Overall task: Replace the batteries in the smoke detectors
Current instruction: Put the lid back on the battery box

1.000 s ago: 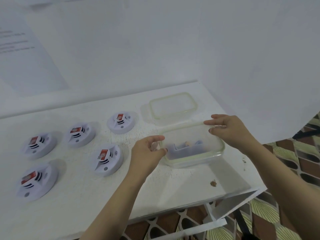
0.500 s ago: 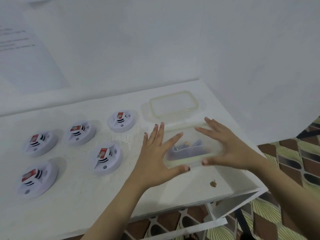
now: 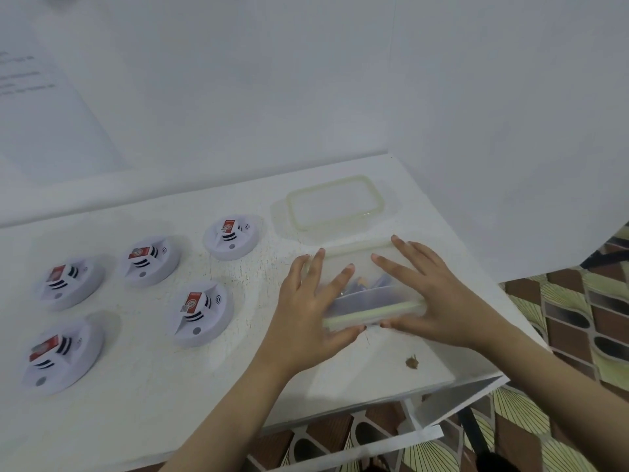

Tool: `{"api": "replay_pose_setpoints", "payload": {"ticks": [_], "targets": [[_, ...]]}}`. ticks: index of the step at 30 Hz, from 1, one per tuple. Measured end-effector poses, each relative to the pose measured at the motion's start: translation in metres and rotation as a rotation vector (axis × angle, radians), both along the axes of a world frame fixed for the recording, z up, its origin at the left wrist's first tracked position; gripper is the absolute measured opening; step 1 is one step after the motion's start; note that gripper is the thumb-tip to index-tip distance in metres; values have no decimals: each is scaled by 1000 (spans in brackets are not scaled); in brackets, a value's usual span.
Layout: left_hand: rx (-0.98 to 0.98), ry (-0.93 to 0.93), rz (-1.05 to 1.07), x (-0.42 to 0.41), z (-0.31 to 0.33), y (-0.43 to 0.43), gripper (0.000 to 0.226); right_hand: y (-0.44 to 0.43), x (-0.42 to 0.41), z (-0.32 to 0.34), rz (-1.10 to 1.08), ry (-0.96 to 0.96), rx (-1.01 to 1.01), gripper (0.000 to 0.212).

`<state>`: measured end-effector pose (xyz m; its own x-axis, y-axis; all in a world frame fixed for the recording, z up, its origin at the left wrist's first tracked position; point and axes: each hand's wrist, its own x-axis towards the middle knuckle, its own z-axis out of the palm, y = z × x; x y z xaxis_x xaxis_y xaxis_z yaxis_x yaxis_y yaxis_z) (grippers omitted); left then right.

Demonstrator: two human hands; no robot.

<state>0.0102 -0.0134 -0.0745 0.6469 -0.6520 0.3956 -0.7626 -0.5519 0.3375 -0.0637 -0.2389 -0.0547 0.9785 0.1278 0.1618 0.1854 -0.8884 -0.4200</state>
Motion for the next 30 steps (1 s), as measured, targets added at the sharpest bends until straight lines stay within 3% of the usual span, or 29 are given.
{"api": "replay_pose_setpoints", "payload": {"ticks": [4,8,12,15,19,23,27,30], "targets": [[-21,-36,-25,1,-2,0,65,1,-2,0,-2,-6,-13,81],[-36,74,-71,4,4,4,70,-4,-3,9,24,11,-70,92],[136,269,-180,15,28,11,77,-6,-11,26,101,105,-16,97],[202,267,-208,21,40,17,83,-4,-21,34,134,144,-37,97],[-2,203,-157,9,40,20,74,7,-33,33,78,129,-64,95],[-117,298,-232,-11,32,18,63,30,-44,12,-38,-63,-34,94],[4,190,-256,-26,19,18,104,45,-55,1,-34,-171,-42,75],[42,133,-224,-26,13,19,114,42,-60,1,9,-213,-86,66]]}}
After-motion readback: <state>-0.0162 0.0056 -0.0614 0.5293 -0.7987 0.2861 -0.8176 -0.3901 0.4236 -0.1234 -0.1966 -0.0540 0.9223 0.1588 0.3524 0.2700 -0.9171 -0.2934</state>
